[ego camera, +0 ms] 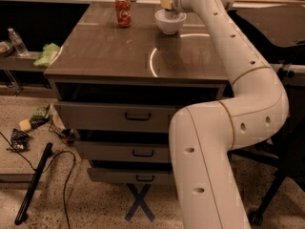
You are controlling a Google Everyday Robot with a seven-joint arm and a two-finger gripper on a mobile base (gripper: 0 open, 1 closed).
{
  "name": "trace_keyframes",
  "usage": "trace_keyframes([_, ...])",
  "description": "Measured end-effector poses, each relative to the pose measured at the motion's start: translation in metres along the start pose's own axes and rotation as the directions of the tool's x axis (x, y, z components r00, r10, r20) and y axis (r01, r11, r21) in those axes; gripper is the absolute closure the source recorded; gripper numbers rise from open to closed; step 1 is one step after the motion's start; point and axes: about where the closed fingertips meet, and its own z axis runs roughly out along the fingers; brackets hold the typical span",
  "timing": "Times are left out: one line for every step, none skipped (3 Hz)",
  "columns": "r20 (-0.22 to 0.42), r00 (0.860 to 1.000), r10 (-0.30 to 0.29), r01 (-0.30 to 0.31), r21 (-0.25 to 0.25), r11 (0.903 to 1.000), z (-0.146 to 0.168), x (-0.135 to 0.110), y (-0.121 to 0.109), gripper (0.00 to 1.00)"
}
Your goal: Place 7up can into white bowl
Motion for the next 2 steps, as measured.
trace_keyframes([-0.005, 1.0, 0.001, -0.002, -0.003, 1.0, -0.0027, -0.0018, 0.0002, 0.05])
trace_keyframes([-0.011, 1.0, 0.004, -0.004, -0.005, 1.0, -0.0076, -0.0042, -0.0011, 0.0])
